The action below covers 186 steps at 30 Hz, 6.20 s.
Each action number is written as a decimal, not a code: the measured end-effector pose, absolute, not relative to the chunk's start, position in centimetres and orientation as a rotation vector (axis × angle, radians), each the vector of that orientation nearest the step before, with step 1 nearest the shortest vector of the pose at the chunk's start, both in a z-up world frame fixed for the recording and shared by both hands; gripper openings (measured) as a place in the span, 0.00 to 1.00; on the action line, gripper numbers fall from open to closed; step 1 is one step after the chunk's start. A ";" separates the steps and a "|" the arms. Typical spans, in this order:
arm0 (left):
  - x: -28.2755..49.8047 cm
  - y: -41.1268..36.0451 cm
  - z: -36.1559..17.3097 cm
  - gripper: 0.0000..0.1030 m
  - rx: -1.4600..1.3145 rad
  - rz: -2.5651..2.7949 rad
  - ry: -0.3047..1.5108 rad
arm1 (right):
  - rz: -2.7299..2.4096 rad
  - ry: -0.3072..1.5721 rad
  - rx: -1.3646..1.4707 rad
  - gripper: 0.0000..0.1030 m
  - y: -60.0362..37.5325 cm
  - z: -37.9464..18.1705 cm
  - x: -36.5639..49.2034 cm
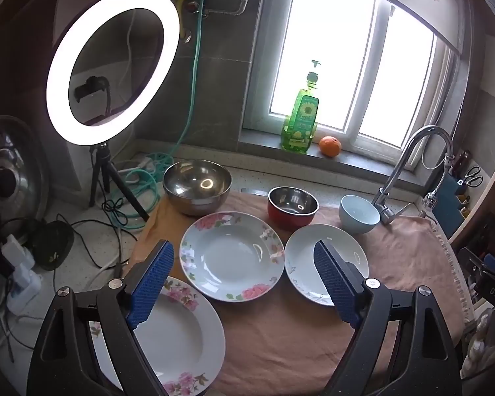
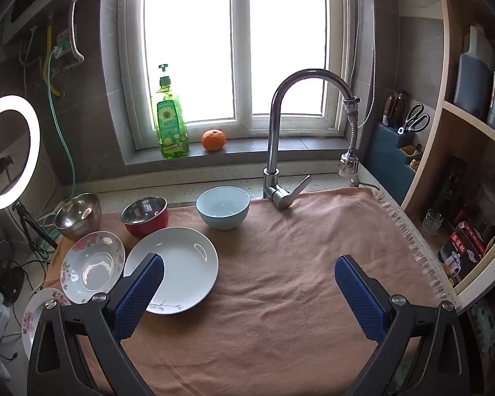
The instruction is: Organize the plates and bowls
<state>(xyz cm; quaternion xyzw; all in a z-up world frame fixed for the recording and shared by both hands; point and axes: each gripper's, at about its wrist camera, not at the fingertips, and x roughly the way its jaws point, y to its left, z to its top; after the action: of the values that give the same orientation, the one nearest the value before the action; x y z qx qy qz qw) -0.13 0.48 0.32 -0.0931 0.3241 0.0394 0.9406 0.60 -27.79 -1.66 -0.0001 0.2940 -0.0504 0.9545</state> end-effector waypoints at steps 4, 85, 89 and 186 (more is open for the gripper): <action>-0.1 0.5 0.3 0.85 -0.190 0.080 0.658 | -0.098 0.589 0.001 0.99 -27.7 -1.8 0.4; 0.0 0.8 0.0 0.85 -0.203 0.094 0.675 | -0.079 0.612 -0.022 0.99 -26.9 -2.9 1.5; 0.0 0.8 0.0 0.85 -0.203 0.093 0.675 | -0.080 0.613 -0.023 0.99 -26.9 -2.9 1.5; 0.8 21.7 -16.1 0.20 -0.486 0.070 1.246 | 0.600 1.298 0.291 0.11 -6.0 -21.6 5.3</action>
<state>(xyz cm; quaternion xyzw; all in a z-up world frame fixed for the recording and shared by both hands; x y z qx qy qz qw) 0.83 21.68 -16.05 -0.2253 0.5776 0.0326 0.7840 5.32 -5.97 -21.63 0.1329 0.5928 0.2743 0.7454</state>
